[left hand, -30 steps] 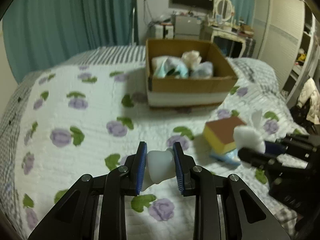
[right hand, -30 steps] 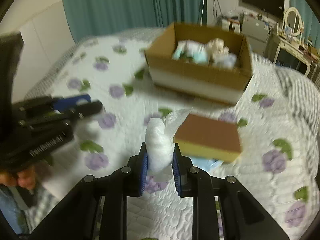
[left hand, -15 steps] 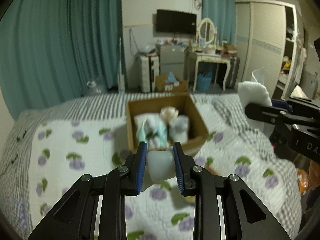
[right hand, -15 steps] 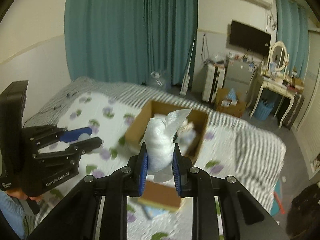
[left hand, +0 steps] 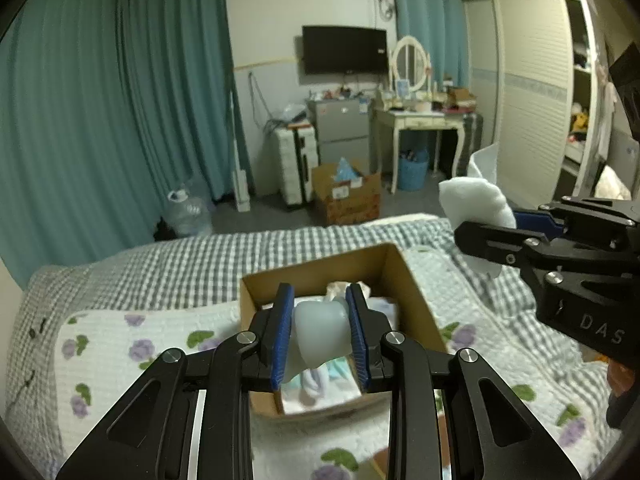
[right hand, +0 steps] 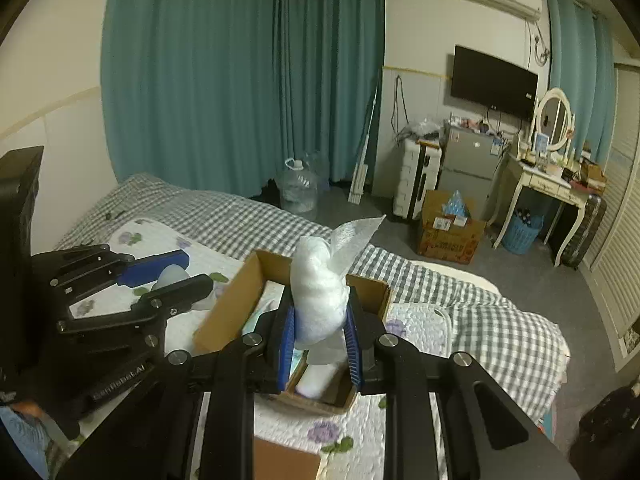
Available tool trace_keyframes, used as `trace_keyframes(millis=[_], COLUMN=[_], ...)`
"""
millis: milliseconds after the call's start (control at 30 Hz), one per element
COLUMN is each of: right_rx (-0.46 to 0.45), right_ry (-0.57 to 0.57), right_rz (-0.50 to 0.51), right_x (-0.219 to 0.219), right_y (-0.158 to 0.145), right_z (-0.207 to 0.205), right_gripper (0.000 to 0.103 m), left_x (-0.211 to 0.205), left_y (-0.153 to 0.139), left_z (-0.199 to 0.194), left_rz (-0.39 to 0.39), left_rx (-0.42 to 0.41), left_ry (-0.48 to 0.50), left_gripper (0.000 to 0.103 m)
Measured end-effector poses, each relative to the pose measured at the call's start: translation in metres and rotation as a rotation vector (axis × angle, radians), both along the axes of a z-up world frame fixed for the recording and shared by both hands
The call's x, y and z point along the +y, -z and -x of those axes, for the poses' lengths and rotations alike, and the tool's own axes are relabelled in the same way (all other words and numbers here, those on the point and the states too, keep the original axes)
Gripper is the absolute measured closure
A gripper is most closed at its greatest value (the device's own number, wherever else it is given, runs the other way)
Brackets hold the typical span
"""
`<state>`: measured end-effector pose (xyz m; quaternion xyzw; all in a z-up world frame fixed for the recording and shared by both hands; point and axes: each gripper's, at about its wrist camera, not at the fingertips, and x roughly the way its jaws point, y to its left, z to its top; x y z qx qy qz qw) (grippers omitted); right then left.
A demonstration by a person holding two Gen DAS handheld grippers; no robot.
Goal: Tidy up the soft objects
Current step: 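Carry both white cloths into the box while both grippers open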
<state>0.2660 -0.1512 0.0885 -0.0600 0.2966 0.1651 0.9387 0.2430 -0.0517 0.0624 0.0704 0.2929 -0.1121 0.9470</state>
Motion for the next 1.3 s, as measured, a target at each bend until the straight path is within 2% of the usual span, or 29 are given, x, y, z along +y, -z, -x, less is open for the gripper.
trace_keyframes(millis=[233, 400, 533, 633, 667, 700, 733, 800, 833, 900, 933, 1100, 1133, 1200, 1300], right_rx=[0.104, 0.174, 0.207, 0.209, 0.207, 0.2, 0.195, 0.182, 0.172, 0.152, 0.142, 0.057, 0.04, -0.003, -0.037], right_ry=[-0.005, -0.019, -0.017, -0.021, -0.023, -0.018, -0.01, 0.008, 0.019, 0.033, 0.041, 0.072, 0.075, 0.079, 0.07], right_rz=[-0.02, 0.001, 0.004, 0.003, 0.002, 0.003, 0.004, 0.011, 0.014, 0.017, 0.02, 0.037, 0.042, 0.054, 0.068], right_x=[0.003, 0.006, 0.008, 0.009, 0.009, 0.008, 0.006, 0.006, 0.007, 0.004, 0.002, -0.009, -0.01, -0.011, -0.011], right_y=[0.06, 0.108, 0.134, 0.143, 0.144, 0.143, 0.141, 0.135, 0.129, 0.114, 0.107, 0.053, 0.043, 0.022, -0.006], right_z=[-0.063, -0.09, -0.098, -0.1, -0.1, -0.099, -0.098, -0.092, -0.087, -0.077, -0.072, -0.027, -0.017, 0.007, 0.044], right_gripper=[0.082, 0.082, 0.082, 0.08, 0.078, 0.072, 0.069, 0.048, 0.044, 0.041, 0.039, 0.017, 0.015, 0.01, 0.008], left_x=[-0.008, -0.011, -0.013, -0.012, -0.012, -0.012, -0.011, -0.011, -0.011, -0.008, -0.005, 0.011, 0.014, 0.019, 0.026], left_y=[0.064, 0.1, 0.113, 0.115, 0.114, 0.113, 0.11, 0.103, 0.096, 0.085, 0.075, 0.03, 0.022, 0.004, -0.023], left_z=[-0.051, -0.069, -0.071, -0.07, -0.067, -0.068, -0.065, -0.059, -0.054, -0.046, -0.038, 0.003, 0.012, 0.032, 0.065], left_rz=[-0.006, -0.025, -0.027, -0.017, -0.009, -0.004, -0.004, -0.014, -0.019, -0.028, -0.028, -0.022, -0.025, -0.026, -0.022], left_rx=[0.107, 0.163, 0.181, 0.194, 0.193, 0.193, 0.187, 0.173, 0.168, 0.153, 0.14, 0.089, 0.078, 0.039, -0.028], left_ry=[0.003, 0.007, 0.017, 0.023, 0.023, 0.023, 0.016, 0.009, 0.005, -0.012, -0.02, -0.032, -0.034, -0.045, -0.041], left_gripper=[0.077, 0.077, 0.075, 0.069, 0.065, 0.056, 0.054, 0.045, 0.043, 0.033, 0.032, 0.03, 0.026, 0.009, 0.006])
